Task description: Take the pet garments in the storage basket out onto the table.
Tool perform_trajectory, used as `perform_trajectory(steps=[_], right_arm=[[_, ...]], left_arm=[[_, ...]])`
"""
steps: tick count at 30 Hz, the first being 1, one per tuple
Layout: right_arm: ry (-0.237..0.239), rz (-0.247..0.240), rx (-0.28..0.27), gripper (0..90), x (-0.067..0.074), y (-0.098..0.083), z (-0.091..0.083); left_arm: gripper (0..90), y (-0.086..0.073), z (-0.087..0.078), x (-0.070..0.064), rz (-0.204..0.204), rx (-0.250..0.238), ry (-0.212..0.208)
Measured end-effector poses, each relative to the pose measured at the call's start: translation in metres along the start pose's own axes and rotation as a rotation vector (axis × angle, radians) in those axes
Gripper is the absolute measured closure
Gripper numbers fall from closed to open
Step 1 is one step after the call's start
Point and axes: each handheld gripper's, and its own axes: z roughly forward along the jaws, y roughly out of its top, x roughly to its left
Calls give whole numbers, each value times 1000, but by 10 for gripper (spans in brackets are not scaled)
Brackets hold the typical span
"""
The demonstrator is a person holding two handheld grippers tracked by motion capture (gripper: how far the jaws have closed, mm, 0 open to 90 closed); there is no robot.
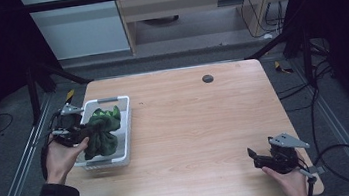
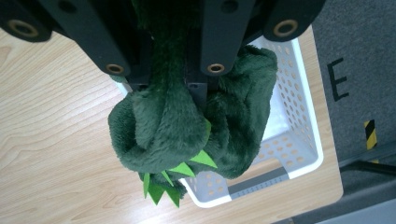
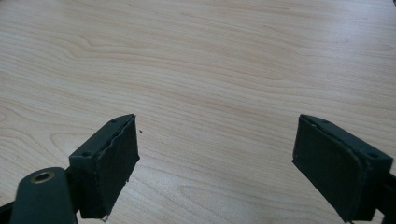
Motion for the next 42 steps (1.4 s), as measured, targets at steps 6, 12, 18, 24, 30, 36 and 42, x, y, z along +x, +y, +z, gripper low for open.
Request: perform_trajectory(steps=[6,12,18,24,30,36,42], right_arm=[[4,2,3,141,0,0,0],[4,0,3,141,0,0,0],[4,2,1,141,0,0,0],[7,8,1,141,1,0,-1],[3,3,-3,141,0,0,-1],[2,3,-4,141,0,0,-1],[3,5,-6,141,0,1,-2]], left_arm=[[796,5,-9,-3,18,-10,-3],[796,10,-18,-8,40,-15,-14],[797,13,-26,-17,78,-18,-25],[796,18,-36,-28,113,-34,-49],[796,23,-44,-39,145,-40,-69],[796,27,-47,-49,174,-36,-83],[796,30,-47,-62,210,-27,-116]])
